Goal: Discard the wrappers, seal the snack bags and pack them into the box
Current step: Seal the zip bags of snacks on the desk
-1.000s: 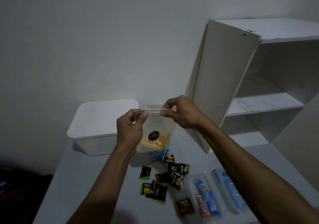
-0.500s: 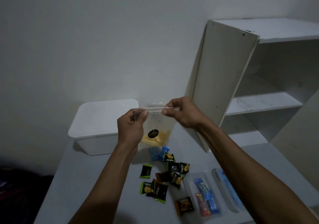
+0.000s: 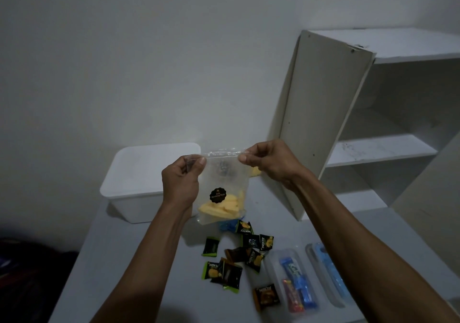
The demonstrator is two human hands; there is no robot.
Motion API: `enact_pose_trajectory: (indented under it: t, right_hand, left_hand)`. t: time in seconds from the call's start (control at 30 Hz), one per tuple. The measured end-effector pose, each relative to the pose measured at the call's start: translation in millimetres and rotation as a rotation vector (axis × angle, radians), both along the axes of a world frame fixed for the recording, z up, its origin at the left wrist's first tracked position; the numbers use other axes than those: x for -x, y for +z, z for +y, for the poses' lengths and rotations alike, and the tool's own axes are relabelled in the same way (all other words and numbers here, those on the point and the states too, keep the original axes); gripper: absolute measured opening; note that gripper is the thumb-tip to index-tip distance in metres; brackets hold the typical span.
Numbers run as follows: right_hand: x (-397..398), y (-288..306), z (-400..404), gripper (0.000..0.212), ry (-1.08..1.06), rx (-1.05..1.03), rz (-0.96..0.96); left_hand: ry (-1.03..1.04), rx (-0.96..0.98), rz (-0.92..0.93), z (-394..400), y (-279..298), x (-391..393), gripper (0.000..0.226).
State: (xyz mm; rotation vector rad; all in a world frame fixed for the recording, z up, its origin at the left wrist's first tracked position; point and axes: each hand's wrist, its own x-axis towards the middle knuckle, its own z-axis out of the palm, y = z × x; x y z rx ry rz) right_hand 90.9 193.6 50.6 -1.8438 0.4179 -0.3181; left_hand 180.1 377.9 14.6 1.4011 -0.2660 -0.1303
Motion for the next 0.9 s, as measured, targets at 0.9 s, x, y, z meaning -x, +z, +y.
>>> enact_pose_trajectory:
  t: [0.9]
  right_hand:
    - [12,-7,3,0.014,-0.006,-0.033,-0.033]
  left_hand:
    - [-0.144,-0.057,0.080,-3,0,13,0.006]
